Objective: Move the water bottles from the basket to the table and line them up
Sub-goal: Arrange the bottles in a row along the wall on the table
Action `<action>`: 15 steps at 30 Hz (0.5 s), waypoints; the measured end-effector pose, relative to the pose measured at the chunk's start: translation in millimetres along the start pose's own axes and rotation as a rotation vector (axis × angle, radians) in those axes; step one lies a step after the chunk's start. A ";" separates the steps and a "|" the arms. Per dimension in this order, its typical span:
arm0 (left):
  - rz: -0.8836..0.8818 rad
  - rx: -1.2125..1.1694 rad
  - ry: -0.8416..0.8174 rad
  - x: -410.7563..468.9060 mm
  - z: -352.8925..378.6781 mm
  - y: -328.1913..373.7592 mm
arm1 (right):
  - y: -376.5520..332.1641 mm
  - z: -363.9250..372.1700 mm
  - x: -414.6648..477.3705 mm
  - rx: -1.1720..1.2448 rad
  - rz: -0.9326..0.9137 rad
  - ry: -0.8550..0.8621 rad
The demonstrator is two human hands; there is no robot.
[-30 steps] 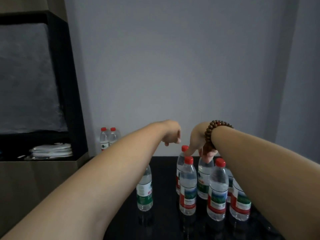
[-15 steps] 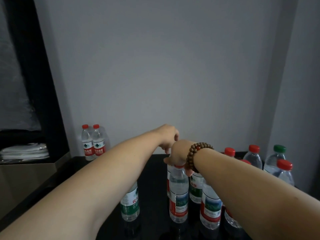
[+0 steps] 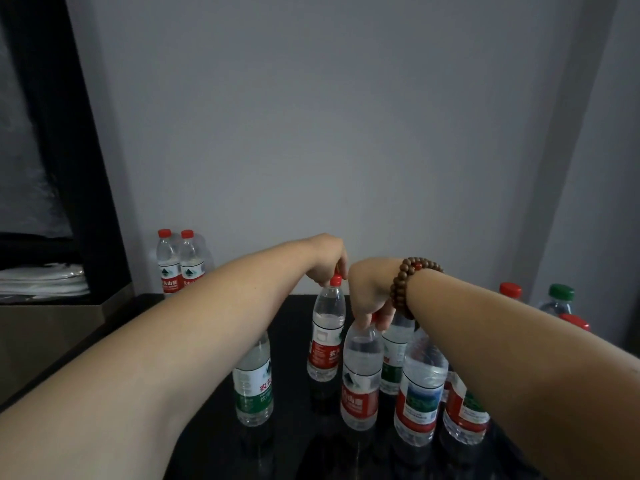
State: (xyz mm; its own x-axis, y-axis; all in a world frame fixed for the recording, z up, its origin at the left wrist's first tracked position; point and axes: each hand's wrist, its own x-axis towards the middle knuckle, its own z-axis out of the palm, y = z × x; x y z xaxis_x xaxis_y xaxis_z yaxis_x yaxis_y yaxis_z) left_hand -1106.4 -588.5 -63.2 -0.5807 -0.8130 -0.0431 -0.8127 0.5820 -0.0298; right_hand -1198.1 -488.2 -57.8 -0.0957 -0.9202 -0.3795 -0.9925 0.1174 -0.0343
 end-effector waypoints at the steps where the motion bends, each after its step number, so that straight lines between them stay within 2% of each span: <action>1: 0.006 0.010 0.004 -0.8 -0.4 -0.8 | 0.6 0.5 1.3 -0.041 -0.019 0.014; 6: -0.031 0.026 -0.096 -5.5 -1.4 -4.8 | 2.1 2.8 8.3 -0.117 -0.111 0.053; 9: -0.044 -0.026 -0.074 -7.1 -0.3 -7.0 | 0.2 2.0 8.1 -0.123 -0.095 0.015; 15: -0.062 0.085 -0.062 -6.9 9.2 -10.9 | 1.9 6.9 2.9 -0.046 -0.067 0.154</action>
State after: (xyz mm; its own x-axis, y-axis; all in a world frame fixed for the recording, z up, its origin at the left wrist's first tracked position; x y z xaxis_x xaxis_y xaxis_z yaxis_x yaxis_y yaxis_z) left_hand -1093.0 -589.1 -71.8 -0.5235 -0.8461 -0.1004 -0.8381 0.5326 -0.1184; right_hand -1199.7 -488.1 -65.4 -0.0359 -0.9723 -0.2312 -0.9992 0.0396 -0.0111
